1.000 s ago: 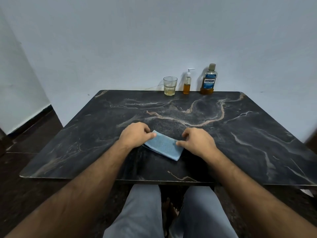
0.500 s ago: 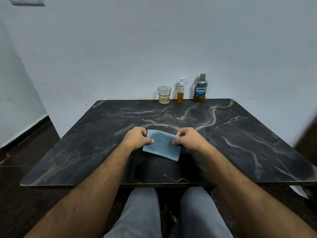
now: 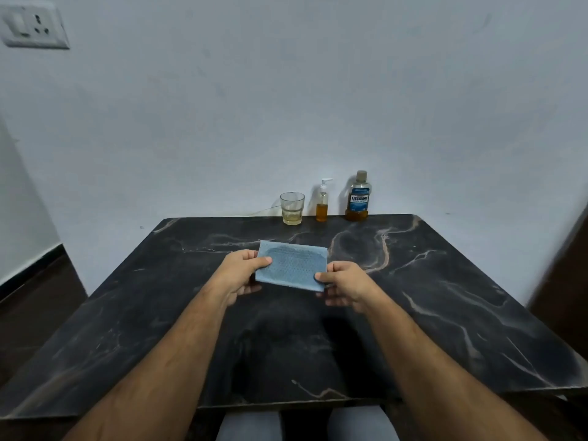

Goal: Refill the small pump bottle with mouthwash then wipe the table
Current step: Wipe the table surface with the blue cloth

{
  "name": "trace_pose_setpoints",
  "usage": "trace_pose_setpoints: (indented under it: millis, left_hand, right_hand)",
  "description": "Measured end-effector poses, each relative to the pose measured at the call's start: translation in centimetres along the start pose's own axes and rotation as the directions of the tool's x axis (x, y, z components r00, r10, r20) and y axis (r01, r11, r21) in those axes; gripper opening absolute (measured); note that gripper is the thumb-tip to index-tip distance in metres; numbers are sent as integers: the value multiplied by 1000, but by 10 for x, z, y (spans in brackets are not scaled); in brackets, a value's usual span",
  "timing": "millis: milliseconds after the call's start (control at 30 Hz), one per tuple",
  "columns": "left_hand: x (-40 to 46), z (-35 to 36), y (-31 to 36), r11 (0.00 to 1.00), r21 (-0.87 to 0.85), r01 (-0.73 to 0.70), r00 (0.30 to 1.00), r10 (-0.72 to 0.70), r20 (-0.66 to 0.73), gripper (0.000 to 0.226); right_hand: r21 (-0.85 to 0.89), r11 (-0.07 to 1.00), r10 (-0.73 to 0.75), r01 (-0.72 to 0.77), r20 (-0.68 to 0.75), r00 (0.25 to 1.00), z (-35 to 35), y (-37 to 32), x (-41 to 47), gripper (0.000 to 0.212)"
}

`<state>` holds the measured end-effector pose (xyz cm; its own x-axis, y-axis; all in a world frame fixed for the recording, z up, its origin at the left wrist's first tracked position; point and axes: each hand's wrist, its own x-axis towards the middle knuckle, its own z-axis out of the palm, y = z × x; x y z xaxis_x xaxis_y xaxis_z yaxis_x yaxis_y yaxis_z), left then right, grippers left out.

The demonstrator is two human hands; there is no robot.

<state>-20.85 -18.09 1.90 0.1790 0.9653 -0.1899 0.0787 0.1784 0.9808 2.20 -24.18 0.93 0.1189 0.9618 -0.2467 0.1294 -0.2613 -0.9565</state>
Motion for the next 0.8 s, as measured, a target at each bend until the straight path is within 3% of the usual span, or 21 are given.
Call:
trace_pose_setpoints:
  millis: [133, 333, 433, 600, 800]
  left_hand:
    - [28, -20, -5, 996, -9, 92, 996, -92, 2, 5]
    - [97, -41, 1, 998, 31, 50, 994, -47, -95, 22]
    - [144, -47, 5, 999, 52, 11, 984, -2, -180, 23]
    - [225, -62, 9, 984, 179, -17, 933, 80, -350, 23]
    - [297, -79, 5, 949, 316, 13, 901, 126, -415, 22]
  right_hand:
    - [152, 988, 28, -14, -91, 995, 26, -8, 37, 8]
    - [111, 994, 40, -15, -230, 972, 55, -31, 114, 16]
    - [125, 992, 21, 9, -240, 971, 64, -40, 158, 24]
    - [104, 992, -45, 71, -233, 971, 79, -48, 229, 13]
    - [88, 994, -42, 65, -246, 968, 93, -58, 297, 19]
